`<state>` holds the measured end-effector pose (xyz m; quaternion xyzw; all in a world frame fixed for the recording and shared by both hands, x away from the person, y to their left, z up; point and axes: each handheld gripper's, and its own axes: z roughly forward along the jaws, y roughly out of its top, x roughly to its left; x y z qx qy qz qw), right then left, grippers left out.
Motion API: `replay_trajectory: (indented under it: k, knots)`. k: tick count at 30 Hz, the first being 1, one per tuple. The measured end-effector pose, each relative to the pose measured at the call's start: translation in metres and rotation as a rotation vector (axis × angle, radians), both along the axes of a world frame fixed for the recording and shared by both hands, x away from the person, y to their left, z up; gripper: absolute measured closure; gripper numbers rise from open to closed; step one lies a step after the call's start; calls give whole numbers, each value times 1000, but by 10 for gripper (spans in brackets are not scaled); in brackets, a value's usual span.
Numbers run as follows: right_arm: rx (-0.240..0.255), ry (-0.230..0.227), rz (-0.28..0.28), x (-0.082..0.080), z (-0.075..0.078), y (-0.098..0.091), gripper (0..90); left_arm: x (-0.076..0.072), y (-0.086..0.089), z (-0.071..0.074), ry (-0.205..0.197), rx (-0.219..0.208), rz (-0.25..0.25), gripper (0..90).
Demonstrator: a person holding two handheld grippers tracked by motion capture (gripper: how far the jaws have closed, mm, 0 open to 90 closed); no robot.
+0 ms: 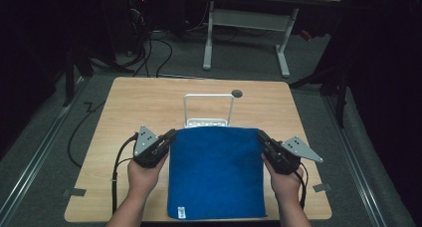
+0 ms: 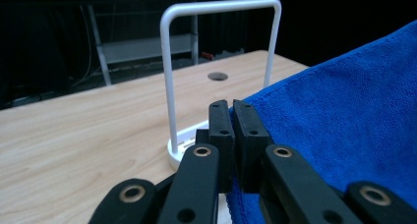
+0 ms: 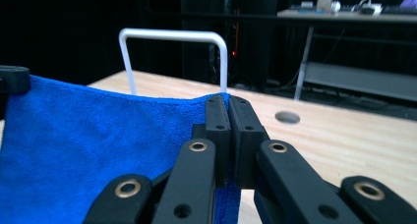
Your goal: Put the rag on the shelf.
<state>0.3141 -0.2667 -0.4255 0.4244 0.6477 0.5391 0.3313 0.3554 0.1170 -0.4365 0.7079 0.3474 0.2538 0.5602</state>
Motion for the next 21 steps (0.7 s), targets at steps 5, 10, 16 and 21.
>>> replay_trajectory:
  k: [5, 10, 16, 21]
  knots:
    - [3, -54, -3, -6, 13, 1, 883, -4, 5, 14, -48, -16, 10, 878]
    - [19, -96, -5, -8, 28, -1, 884, -3, 5, 33, -99, -30, 17, 879]
    - [28, -145, -7, -6, 44, 0, 883, -1, 2, 58, -158, -31, 21, 880]
    - [23, -174, -11, -2, 56, 2, 884, 4, 2, 73, -188, -25, 33, 880]
